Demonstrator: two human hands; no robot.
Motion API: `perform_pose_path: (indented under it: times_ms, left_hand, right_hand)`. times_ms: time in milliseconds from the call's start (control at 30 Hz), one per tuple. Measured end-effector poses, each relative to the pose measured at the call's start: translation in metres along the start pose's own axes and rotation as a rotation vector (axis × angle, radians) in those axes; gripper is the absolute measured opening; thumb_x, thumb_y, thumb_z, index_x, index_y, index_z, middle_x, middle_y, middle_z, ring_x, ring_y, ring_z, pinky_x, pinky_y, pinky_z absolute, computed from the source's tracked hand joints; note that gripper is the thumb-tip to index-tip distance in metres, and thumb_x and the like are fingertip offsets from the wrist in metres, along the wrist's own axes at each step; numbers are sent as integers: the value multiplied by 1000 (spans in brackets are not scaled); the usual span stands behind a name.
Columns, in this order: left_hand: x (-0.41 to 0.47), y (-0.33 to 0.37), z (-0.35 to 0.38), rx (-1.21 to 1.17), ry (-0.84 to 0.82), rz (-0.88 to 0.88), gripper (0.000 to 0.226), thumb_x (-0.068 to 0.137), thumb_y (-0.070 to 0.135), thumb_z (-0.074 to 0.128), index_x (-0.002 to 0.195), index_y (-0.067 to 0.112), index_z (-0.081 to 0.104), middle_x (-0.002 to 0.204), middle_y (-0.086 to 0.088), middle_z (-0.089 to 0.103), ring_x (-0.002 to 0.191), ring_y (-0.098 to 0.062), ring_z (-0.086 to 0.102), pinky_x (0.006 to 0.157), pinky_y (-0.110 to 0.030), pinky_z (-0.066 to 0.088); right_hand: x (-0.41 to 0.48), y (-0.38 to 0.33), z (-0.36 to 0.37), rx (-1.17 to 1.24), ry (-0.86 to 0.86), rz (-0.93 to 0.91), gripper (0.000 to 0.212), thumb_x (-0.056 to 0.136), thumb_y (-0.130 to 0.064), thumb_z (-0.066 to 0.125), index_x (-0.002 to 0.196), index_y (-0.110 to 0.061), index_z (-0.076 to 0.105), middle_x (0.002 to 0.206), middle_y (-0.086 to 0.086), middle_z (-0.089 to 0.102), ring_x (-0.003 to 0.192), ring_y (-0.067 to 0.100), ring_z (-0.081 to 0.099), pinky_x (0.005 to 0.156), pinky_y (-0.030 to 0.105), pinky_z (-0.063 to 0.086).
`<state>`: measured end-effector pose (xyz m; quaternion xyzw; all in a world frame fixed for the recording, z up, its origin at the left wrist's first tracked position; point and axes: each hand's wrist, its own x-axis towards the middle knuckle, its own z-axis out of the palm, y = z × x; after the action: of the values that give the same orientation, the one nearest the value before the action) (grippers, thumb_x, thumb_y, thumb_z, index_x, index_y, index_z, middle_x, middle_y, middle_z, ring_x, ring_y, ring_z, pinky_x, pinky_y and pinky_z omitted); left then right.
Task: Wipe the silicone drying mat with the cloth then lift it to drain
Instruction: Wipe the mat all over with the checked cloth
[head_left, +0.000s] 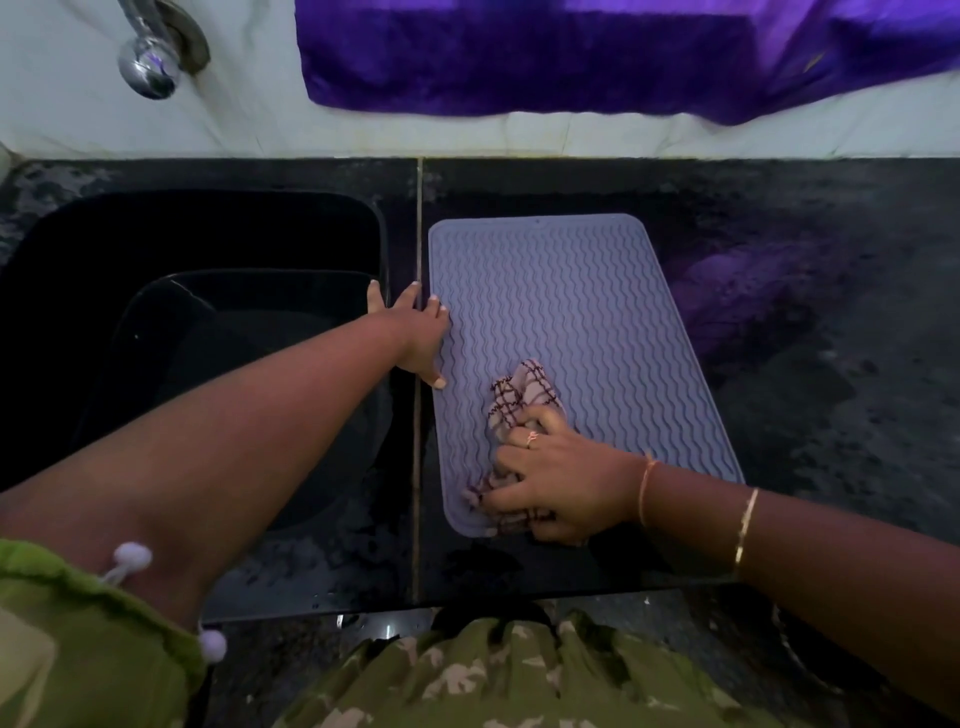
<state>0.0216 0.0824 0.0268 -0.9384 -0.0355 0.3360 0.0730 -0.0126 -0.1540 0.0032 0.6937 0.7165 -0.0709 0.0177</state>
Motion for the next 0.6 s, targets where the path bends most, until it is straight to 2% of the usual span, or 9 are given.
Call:
perform_pose_path:
  times_ms: [133, 233, 300, 400, 433, 500, 533, 600]
  left_hand:
    - [-1, 0, 0, -20, -3, 4, 103, 82, 57, 60, 153, 15, -3, 161, -2, -8, 146, -30, -15, 109, -69, -5]
    - [-2, -1, 1, -29, -4, 1, 103, 83, 59, 58, 153, 17, -4, 161, -1, -9, 146, -30, -16, 109, -69, -5]
    - [-3, -1, 1, -22, 20, 8, 103, 81, 61, 59, 153, 17, 0, 161, -1, -4, 146, -30, -14, 110, -68, -6]
    - [0, -3, 1, -49, 133, 47, 97, 72, 61, 68, 148, 17, 25, 156, -2, 23, 148, -28, 1, 111, -66, -7]
    - [2, -4, -1, -74, 161, 51, 95, 68, 61, 71, 144, 19, 32, 152, -2, 30, 147, -28, 7, 111, -65, -6]
    - [5, -8, -8, -141, 152, 34, 93, 64, 62, 74, 139, 20, 39, 145, -4, 37, 142, -28, 20, 112, -65, -1]
    - [8, -9, -15, -186, 140, 20, 88, 64, 61, 75, 136, 21, 42, 140, -5, 40, 138, -29, 26, 112, -66, 2]
    - [15, -12, -29, -228, 141, 3, 80, 65, 57, 76, 131, 21, 46, 135, -4, 44, 132, -28, 35, 111, -66, 6]
  right_hand:
    - [-17, 20, 0, -62, -34, 1, 38, 73, -45, 52, 107, -30, 54, 95, 4, 56, 91, 25, 54, 95, 55, 36]
    - [-23, 38, 0, -45, 28, 155, 39, 69, -46, 48, 103, -28, 54, 91, 2, 57, 86, 24, 54, 88, 49, 41]
    - [-27, 50, -6, 217, 200, 362, 35, 69, -43, 51, 99, -26, 55, 89, -1, 56, 85, 18, 53, 83, 41, 44]
    - [-20, 63, -30, 824, 583, 664, 24, 69, -29, 57, 92, -21, 55, 82, -4, 57, 72, 0, 53, 68, 23, 47]
    - [-14, 69, -38, 997, 709, 718, 19, 70, -22, 57, 89, -20, 54, 82, 1, 58, 69, 0, 54, 65, 21, 48]
    - [-2, 85, -54, 1301, 935, 786, 12, 73, -15, 54, 85, -15, 52, 93, 16, 59, 75, 12, 59, 65, 26, 53]
    - [4, 95, -61, 1444, 1013, 795, 10, 76, -15, 53, 85, -13, 52, 101, 20, 60, 82, 20, 60, 68, 33, 55]
    - [17, 114, -77, 1596, 1113, 768, 12, 80, -20, 55, 88, -12, 51, 113, 20, 63, 98, 32, 61, 78, 47, 53]
